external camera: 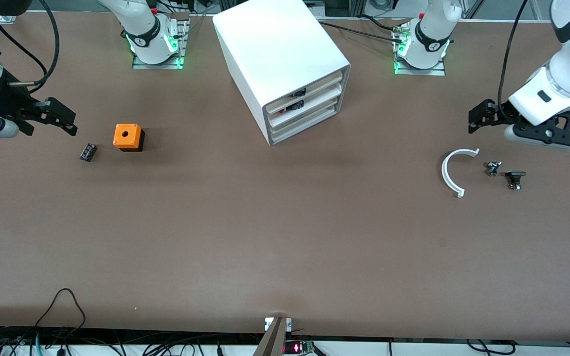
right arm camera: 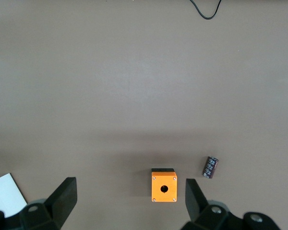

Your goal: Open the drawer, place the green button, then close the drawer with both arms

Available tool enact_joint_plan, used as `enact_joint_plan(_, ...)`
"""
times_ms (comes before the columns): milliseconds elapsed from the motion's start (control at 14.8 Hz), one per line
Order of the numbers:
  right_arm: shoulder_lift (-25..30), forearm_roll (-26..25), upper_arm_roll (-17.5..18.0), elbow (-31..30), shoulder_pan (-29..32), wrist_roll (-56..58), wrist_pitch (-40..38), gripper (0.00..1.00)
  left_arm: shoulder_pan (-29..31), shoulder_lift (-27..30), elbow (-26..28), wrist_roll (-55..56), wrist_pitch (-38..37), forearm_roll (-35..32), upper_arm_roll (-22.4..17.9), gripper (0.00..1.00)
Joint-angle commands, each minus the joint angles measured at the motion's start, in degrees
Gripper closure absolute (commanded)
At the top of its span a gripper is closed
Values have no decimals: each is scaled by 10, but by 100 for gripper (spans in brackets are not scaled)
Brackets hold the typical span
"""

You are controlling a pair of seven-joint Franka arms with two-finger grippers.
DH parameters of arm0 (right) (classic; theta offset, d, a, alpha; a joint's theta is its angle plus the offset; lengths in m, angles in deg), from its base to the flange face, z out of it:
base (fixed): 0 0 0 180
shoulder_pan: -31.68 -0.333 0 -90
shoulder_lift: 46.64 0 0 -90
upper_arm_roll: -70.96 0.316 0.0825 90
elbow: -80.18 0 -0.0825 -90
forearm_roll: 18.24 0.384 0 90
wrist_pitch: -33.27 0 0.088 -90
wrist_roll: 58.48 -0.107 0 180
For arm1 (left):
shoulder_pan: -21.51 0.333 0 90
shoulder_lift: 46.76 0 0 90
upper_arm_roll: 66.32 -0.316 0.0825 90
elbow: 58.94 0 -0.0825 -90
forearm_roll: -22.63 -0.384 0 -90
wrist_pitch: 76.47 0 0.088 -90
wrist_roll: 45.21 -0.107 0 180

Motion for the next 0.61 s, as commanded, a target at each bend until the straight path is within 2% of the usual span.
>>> enact_joint_plan(0, -8, -2, 1, 20, 0, -9, -13, 0, -7, 10, 4, 2, -7, 0, -8, 0)
enact_joint_plan(203, -9, -2, 0, 20, 0, -9, -13, 0, -5, 7, 2, 50, -6, 6, -8, 0)
enact_joint_plan(540, -9, -2, 1, 20, -1, -7, -14, 0, -1, 9, -12, 49, -22, 0, 1, 0)
